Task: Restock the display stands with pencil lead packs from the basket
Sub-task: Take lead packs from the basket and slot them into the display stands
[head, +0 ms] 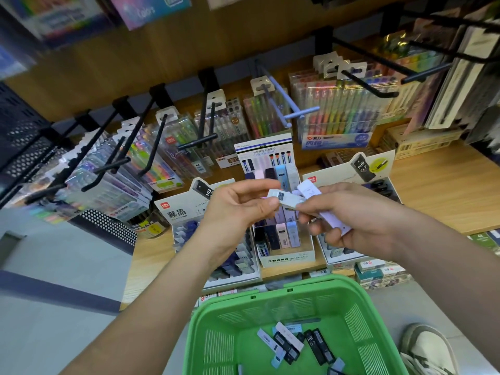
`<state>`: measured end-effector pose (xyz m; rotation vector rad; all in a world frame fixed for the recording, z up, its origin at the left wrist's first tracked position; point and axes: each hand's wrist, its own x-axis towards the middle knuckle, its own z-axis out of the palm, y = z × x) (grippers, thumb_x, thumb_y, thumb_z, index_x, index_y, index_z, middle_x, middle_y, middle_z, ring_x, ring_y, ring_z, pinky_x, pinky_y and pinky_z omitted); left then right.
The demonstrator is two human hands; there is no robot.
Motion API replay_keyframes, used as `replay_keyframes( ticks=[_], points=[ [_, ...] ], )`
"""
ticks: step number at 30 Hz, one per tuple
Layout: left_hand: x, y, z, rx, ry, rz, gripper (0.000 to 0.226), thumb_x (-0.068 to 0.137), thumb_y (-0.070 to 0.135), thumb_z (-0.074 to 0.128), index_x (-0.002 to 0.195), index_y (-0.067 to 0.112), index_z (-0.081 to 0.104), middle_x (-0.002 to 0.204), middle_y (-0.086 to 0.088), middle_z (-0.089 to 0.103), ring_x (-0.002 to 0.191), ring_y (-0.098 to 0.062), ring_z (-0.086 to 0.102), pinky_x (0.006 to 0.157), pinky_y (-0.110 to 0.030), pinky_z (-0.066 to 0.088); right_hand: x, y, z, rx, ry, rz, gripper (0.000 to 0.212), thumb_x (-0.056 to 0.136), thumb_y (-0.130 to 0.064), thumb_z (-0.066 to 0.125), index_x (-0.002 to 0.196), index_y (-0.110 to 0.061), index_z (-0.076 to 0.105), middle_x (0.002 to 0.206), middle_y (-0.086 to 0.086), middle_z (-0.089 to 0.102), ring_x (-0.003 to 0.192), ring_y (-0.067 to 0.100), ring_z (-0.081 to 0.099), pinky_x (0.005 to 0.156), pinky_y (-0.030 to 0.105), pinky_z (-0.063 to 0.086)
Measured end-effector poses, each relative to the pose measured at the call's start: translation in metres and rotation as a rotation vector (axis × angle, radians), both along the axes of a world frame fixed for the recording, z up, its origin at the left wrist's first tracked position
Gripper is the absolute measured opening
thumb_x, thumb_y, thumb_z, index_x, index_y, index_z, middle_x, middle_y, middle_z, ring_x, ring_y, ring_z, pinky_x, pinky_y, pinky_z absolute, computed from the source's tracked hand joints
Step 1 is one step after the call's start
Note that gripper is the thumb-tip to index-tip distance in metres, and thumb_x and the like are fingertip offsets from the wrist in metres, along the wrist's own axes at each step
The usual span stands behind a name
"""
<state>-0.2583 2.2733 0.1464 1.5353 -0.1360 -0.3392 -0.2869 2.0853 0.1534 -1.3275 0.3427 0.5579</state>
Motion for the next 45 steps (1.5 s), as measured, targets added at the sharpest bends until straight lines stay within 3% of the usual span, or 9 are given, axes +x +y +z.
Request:
replay_keyframes(
  ticks=[6, 15, 19, 23, 26, 31, 39, 42, 45],
  points=[
    [0.002, 0.002, -0.008, 0.188, -0.06, 0.138, 0.022, 0.067, 0.039, 0.074, 0.073, 0.019, 0.078, 0.067, -0.006, 0.071, 0.055, -0.009, 0.061, 0.053, -0.016, 0.049, -0.001, 0.002, -0.001, -0.095, -0.074, 0.022, 0.015, 0.096, -0.014, 0.062, 0.109, -0.009, 0.066, 0.071, 0.003, 0.065, 0.047, 0.007, 0.048, 0.034, 0.015, 0.029],
    [0.017, -0.009, -0.006, 0.054, 0.026, 0.181, 0.009, 0.074, 0.008, 0.075, 0.081, 0.014, 0.077, 0.077, -0.011, 0.073, 0.064, -0.013, 0.067, 0.06, -0.017, 0.053, 0.004, -0.006, -0.007, -0.219, -0.072, -0.073, 0.012, 0.097, -0.023, 0.059, 0.107, -0.018, 0.063, 0.071, 0.001, 0.061, 0.043, 0.006, 0.036, 0.034, 0.017, 0.023],
    [0.034, -0.011, -0.01, 0.236, -0.077, 0.293, 0.012, 0.082, 0.005, 0.072, 0.092, 0.012, 0.074, 0.077, -0.004, 0.074, 0.066, -0.011, 0.069, 0.064, -0.017, 0.054, 0.009, -0.012, -0.01, -0.189, -0.069, -0.299, 0.015, 0.098, -0.013, 0.05, 0.089, -0.011, 0.062, 0.068, 0.003, 0.054, 0.052, 0.012, 0.042, 0.041, 0.021, 0.03],
    [0.056, -0.02, -0.016, 0.542, -0.275, 0.32, 0.015, 0.084, 0.011, 0.072, 0.091, 0.024, 0.075, 0.075, 0.014, 0.07, 0.073, -0.007, 0.068, 0.077, -0.02, 0.054, 0.011, -0.017, -0.012, -0.142, -0.095, -0.418, 0.012, 0.101, -0.014, 0.05, 0.109, -0.012, 0.059, 0.07, 0.005, 0.056, 0.06, 0.016, 0.049, 0.051, 0.026, 0.044],
    [0.067, -0.029, -0.022, 0.698, -0.364, 0.307, 0.015, 0.086, 0.017, 0.07, 0.099, 0.023, 0.075, 0.078, 0.023, 0.065, 0.074, 0.004, 0.062, 0.073, -0.006, 0.047, 0.01, -0.017, -0.01, -0.087, -0.091, -0.429, 0.012, 0.102, -0.018, 0.052, 0.111, -0.013, 0.058, 0.077, 0.006, 0.058, 0.062, 0.015, 0.054, 0.054, 0.026, 0.05],
    [0.073, -0.036, -0.036, 0.822, -0.431, 0.239, 0.018, 0.088, 0.017, 0.068, 0.104, 0.017, 0.075, 0.098, 0.003, 0.072, 0.085, -0.009, 0.064, 0.091, -0.025, 0.051, 0.008, -0.02, -0.008, -0.095, -0.08, -0.408, 0.019, 0.1, -0.009, 0.053, 0.118, -0.008, 0.059, 0.087, 0.01, 0.06, 0.069, 0.016, 0.058, 0.052, 0.024, 0.05],
    [0.08, -0.049, -0.038, 1.013, -0.54, 0.091, 0.024, 0.091, 0.018, 0.064, 0.114, 0.016, 0.069, 0.108, -0.003, 0.07, 0.101, -0.02, 0.062, 0.096, -0.029, 0.047, 0.005, -0.021, -0.005, -0.097, -0.106, -0.398, 0.011, 0.096, -0.006, 0.058, 0.105, -0.009, 0.064, 0.078, 0.009, 0.064, 0.066, 0.015, 0.059, 0.053, 0.023, 0.051],
    [0.084, -0.054, -0.042, 0.99, -0.519, 0.102, 0.019, 0.09, 0.017, 0.066, 0.108, 0.016, 0.07, 0.103, -0.001, 0.07, 0.095, -0.017, 0.064, 0.09, -0.025, 0.048, 0.006, -0.019, -0.005, -0.09, -0.108, -0.413, 0.01, 0.095, -0.004, 0.059, 0.104, -0.008, 0.064, 0.082, 0.011, 0.065, 0.067, 0.016, 0.06, 0.054, 0.023, 0.052],
    [0.085, -0.056, -0.049, 1.014, -0.58, 0.077, 0.02, 0.091, 0.012, 0.063, 0.108, 0.012, 0.072, 0.109, -0.004, 0.067, 0.102, -0.018, 0.06, 0.09, -0.015, 0.038, 0.008, -0.02, -0.006, -0.079, -0.106, -0.432, 0.01, 0.097, -0.002, 0.056, 0.1, -0.009, 0.063, 0.091, 0.012, 0.065, 0.071, 0.017, 0.061, 0.057, 0.024, 0.055]
  ],
)
